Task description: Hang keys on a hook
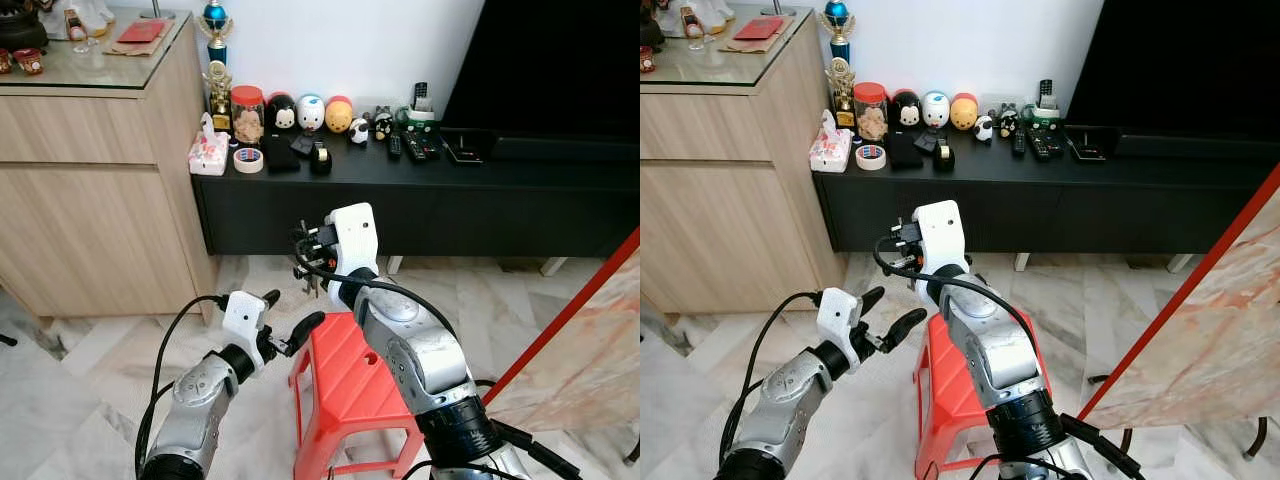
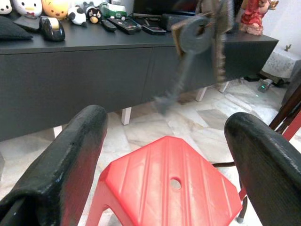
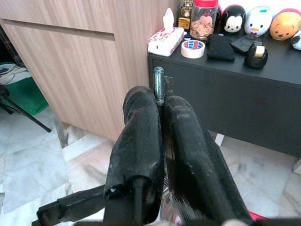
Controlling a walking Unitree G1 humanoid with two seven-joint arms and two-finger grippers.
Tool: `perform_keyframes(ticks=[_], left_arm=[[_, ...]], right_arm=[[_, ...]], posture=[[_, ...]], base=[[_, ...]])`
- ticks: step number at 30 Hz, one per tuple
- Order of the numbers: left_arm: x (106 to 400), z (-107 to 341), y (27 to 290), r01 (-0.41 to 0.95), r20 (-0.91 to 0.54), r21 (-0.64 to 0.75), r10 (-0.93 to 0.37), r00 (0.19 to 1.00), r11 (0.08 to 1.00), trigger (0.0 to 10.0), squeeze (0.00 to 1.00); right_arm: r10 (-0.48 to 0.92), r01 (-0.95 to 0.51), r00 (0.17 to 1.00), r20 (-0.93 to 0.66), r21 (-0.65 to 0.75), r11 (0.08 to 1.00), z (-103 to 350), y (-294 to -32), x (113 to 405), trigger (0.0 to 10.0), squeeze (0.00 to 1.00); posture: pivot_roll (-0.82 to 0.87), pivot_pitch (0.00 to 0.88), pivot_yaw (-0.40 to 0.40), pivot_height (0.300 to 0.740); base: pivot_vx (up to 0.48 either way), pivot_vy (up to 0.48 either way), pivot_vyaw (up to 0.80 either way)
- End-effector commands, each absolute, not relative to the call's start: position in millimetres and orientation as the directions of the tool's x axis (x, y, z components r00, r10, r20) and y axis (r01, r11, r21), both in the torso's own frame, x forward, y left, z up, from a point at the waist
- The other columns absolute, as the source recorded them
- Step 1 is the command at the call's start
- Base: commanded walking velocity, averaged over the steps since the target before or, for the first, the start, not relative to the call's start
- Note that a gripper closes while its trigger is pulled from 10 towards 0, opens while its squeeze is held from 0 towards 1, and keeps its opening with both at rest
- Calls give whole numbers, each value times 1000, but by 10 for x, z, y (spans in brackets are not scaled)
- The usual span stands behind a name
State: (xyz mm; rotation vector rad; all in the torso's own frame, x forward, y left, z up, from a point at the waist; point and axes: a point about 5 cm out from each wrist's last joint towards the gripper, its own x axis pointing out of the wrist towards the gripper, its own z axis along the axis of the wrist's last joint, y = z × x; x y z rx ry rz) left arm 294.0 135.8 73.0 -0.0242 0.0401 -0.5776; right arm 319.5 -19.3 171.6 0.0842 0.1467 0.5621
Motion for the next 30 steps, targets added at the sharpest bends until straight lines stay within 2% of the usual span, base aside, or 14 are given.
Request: perform_keyframes(ticks=[1, 16, 26, 27, 28, 29, 30], left_arm=[[2931, 743, 1330, 553, -23, -15, -554, 832, 833, 10000, 0], [2986, 791, 1285, 543, -11, 117, -545, 838, 832, 10000, 0], [2974, 770, 1229, 571, -23, 143, -574, 818, 808, 10000, 0], [2975, 769, 1228, 569, -20, 141, -572, 820, 810, 1804, 0], [2975, 769, 1228, 569, -20, 141, -572, 820, 810, 1804, 0], [2975, 770, 1228, 568, -19, 140, -571, 821, 811, 392, 0], [2976, 768, 1227, 567, -18, 140, -571, 821, 811, 392, 0]], right_arm=[[548, -535, 832, -89, 129, 835, 1816, -124, 3202, 10000, 0], [563, -547, 822, -84, 154, 823, 1835, -97, 3182, 10000, 0], [577, -562, 814, -75, 157, 812, 1855, -71, 3159, 10000, 0], [581, -566, 811, -69, 159, 809, 1874, -60, 3158, 10000, 0], [581, -566, 811, -69, 159, 809, 1874, -60, 3158, 10000, 0], [583, -568, 810, -66, 160, 807, 1881, -56, 3157, 10000, 0], [585, -570, 808, -65, 161, 805, 1886, -52, 3157, 10000, 0]], posture=[[6, 0, -130, 740], [5, 0, -135, 740], [4, 0, -135, 740], [4, 0, -135, 740], [4, 0, -135, 740], [4, 0, -135, 740], [4, 0, -135, 740]], base=[[0, 0, 0], [0, 0, 0], [0, 0, 0], [0, 0, 0], [0, 0, 0], [0, 0, 0], [0, 0, 0]])
